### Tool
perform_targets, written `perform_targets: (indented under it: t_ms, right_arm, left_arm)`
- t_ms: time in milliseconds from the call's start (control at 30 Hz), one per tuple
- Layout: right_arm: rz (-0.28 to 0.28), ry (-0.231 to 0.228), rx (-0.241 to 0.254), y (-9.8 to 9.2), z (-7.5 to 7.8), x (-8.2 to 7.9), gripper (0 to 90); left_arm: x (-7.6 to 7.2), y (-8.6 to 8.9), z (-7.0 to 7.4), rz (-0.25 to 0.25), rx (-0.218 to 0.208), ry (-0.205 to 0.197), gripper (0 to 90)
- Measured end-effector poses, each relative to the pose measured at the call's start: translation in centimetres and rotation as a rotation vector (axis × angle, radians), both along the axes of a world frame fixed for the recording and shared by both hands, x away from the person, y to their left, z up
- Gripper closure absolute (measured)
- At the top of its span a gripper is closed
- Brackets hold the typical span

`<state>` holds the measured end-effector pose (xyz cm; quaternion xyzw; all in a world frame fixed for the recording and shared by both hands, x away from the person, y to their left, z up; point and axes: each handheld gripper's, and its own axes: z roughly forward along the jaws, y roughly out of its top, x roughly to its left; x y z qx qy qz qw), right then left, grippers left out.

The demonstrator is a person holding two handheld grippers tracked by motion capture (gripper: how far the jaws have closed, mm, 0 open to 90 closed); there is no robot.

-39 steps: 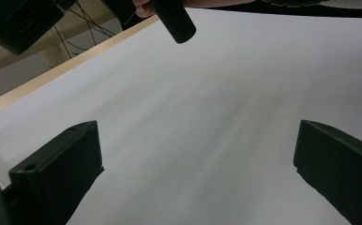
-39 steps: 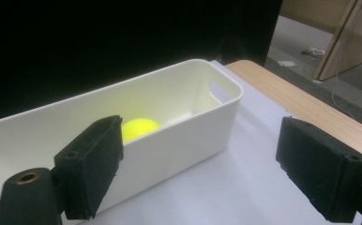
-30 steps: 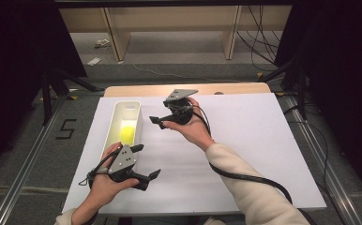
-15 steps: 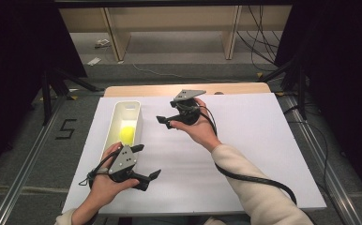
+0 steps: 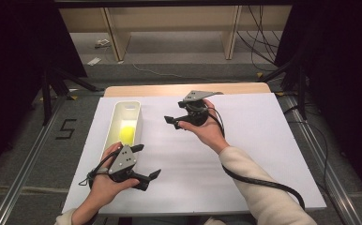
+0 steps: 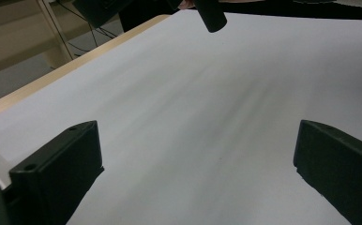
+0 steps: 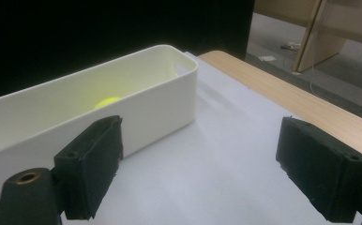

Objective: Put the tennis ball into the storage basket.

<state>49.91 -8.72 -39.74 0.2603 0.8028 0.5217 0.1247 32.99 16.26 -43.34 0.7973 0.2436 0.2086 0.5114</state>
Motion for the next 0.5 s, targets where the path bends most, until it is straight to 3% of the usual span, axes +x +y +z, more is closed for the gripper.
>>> perform_targets:
  t_ms: [500]
  right_arm:
    - [-0.040, 0.005, 0.004, -3.1, 0.0, -0.6, 15.6]
  left_arm:
    - [0.0, -0.1, 0.1, 0.005, -0.001, -0.004, 0.9]
